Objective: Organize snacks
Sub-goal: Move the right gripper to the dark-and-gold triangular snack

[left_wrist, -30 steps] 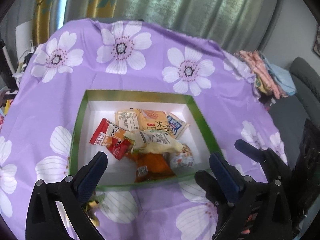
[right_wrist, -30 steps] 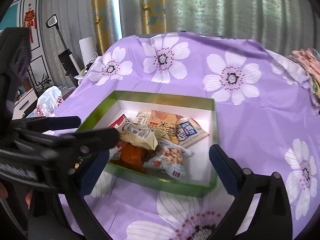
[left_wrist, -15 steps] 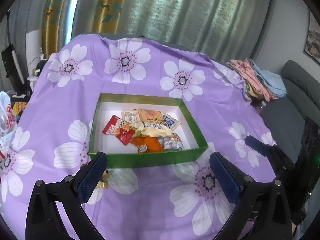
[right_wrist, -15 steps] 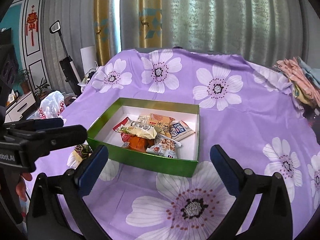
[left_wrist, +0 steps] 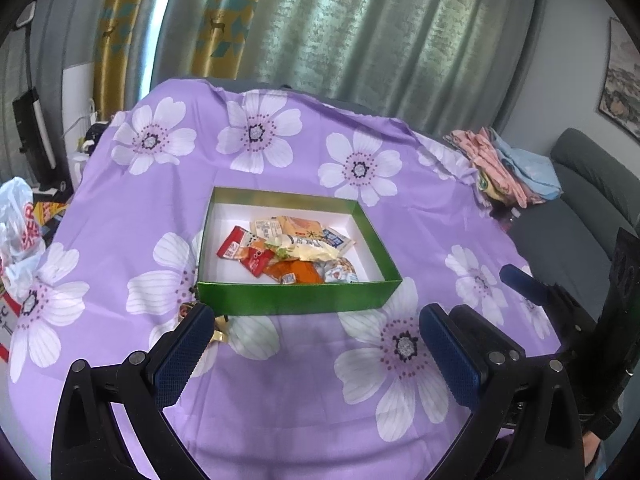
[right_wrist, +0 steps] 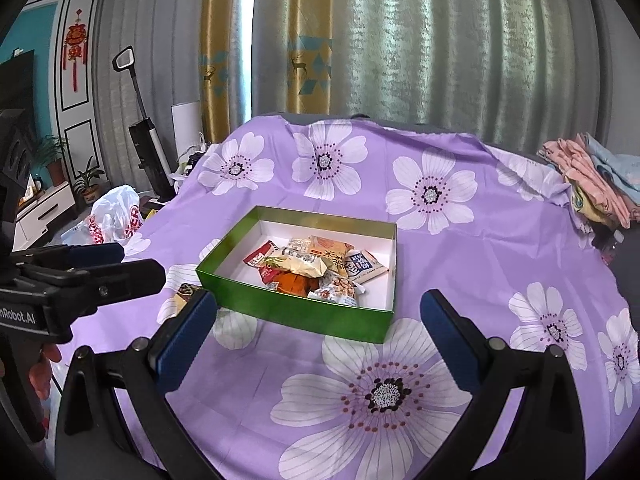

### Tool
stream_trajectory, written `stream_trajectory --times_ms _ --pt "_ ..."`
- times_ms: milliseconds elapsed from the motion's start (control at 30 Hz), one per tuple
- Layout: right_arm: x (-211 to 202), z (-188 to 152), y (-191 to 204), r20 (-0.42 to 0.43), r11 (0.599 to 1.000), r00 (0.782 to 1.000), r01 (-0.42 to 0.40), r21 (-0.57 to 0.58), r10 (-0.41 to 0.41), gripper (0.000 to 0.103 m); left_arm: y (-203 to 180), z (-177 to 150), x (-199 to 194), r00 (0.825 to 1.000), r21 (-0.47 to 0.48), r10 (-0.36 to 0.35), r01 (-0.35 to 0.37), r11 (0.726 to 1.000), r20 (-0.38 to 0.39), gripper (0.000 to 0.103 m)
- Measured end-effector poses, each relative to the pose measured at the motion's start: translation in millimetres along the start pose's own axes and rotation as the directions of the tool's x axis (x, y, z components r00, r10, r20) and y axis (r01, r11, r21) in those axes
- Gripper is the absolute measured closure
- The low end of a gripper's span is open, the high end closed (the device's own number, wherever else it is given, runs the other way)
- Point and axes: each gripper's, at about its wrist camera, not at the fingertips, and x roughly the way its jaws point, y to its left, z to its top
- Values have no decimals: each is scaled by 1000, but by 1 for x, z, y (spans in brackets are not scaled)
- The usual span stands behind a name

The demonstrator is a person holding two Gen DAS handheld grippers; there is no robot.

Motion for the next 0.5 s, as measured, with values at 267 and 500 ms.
stream_trajectory --times_ms 267,500 --pt "-14 -3 12 10 1000 1000 -4 -16 4 1 5 -7 -11 1000 -11 -3 4 1000 10 1" --pt "-17 -5 25 4 999 1000 -10 -30 10 1 17 -16 -17 1000 -31 5 -5 1000 4 1"
